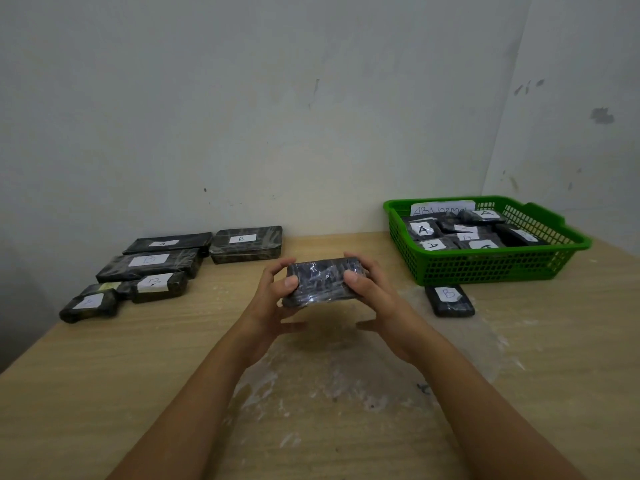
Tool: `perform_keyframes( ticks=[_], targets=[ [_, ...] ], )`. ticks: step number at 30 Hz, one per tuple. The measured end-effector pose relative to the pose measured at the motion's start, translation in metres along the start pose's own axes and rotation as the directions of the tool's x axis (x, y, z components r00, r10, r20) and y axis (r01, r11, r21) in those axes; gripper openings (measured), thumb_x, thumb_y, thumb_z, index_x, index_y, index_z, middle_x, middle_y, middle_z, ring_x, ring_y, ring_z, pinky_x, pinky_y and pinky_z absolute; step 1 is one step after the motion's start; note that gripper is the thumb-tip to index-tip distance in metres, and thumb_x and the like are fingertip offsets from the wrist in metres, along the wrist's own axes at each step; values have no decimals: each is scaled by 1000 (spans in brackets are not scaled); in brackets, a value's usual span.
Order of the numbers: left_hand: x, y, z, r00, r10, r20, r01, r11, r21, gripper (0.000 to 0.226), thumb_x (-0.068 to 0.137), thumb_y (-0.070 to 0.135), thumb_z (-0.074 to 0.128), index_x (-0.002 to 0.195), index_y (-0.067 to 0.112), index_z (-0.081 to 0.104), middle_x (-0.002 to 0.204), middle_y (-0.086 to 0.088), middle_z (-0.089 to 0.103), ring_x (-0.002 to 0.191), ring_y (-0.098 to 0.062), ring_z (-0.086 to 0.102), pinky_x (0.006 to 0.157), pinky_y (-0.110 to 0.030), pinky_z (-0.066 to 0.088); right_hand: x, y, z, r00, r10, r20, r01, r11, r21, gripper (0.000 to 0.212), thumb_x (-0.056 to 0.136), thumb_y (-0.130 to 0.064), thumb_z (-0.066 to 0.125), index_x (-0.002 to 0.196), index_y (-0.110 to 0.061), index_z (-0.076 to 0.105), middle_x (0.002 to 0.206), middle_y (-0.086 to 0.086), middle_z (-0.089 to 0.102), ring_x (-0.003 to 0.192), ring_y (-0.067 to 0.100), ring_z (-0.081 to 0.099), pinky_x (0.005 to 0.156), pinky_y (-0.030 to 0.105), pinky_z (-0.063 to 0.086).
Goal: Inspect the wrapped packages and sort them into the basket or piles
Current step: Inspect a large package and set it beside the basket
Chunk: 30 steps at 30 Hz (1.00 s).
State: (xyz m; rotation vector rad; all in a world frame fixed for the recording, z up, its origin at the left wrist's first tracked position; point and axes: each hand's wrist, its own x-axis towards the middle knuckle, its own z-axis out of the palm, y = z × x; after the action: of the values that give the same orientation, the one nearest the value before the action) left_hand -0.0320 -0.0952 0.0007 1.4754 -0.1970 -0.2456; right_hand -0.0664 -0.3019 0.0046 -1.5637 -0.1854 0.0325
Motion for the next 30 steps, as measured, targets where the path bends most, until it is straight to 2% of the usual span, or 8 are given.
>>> perform_keyframes(
  ticks=[4, 7, 10, 13, 18, 22, 25, 30],
  targets=[
    [4, -3, 1, 998, 6, 55, -8, 999, 42, 69, 57, 54, 77, 125, 47, 64, 133, 1, 64, 108, -27, 73, 97, -48, 58, 3, 4, -3, 1000, -11, -7, 12, 987, 157, 63, 70, -57, 74, 130, -50, 55, 138, 1, 59, 118, 22, 67, 94, 52, 58],
    [6, -3, 1, 1000, 8, 22, -10, 998, 70, 65, 57, 58, 73, 121, 57, 65, 135, 4, 63, 108, -20, 72, 101, -48, 54, 3, 5, -2, 996, -64, -57, 67, 996, 61, 52, 77, -53, 72, 127, -46, 58, 131, 2, 64, 109, 15, 70, 91, 37, 56],
    [6, -1, 6, 1000, 13, -18, -10, 992, 128, 82, 55, 67, 64, 136, 58, 54, 145, 2, 57, 130, -22, 56, 114, -53, 41, 3, 6, 0, 992, -92, -91, 91, 996, -15, 35, 96, -39, 67, 129, -39, 55, 128, 4, 64, 100, 6, 71, 82, 25, 56],
    [3, -7, 9, 995, 102, -1, -100, 980, 170, 92, 64, 73, 64, 149, 46, 43, 147, 3, 56, 132, -15, 57, 121, -46, 35, 1, 6, 5, 987, -114, -111, 111, 993, -39, 43, 88, -45, 65, 129, -35, 54, 123, 4, 67, 98, 5, 71, 82, 23, 57],
    [0, -17, 12, 985, 167, 44, -173, 952, 252, 69, 74, 80, 56, 137, 57, 42, 145, 4, 54, 124, -5, 60, 110, -32, 45, 1, 9, 7, 979, -149, -142, 138, 987, -81, 51, 82, -56, 66, 126, -35, 55, 112, 1, 71, 98, 11, 73, 85, 28, 58],
    [-2, -17, 11, 978, 200, 62, -209, 946, 248, 66, 76, 75, 55, 137, 54, 43, 142, 3, 55, 117, -4, 64, 98, -25, 48, 0, 12, 6, 976, -172, -135, 148, 974, -172, 59, 81, -71, 68, 133, -49, 52, 118, -12, 69, 105, 4, 70, 93, 28, 55],
    [-3, -16, 8, 973, 225, 51, -230, 933, 276, 64, 82, 73, 54, 141, 53, 41, 143, 5, 54, 114, 1, 64, 94, -21, 49, -2, 10, 10, 974, -186, -128, 157, 965, -211, 59, 80, -64, 65, 134, -44, 51, 118, -16, 66, 98, -3, 68, 84, 16, 53],
    [-1, -17, 10, 974, 222, 44, -225, 925, 307, 76, 81, 73, 54, 150, 48, 34, 141, 11, 52, 109, 12, 61, 83, -8, 47, -1, 11, 12, 966, -213, -146, 184, 965, -184, 53, 82, -55, 64, 130, -35, 54, 112, -14, 64, 93, -2, 68, 77, 15, 51]
  ],
)
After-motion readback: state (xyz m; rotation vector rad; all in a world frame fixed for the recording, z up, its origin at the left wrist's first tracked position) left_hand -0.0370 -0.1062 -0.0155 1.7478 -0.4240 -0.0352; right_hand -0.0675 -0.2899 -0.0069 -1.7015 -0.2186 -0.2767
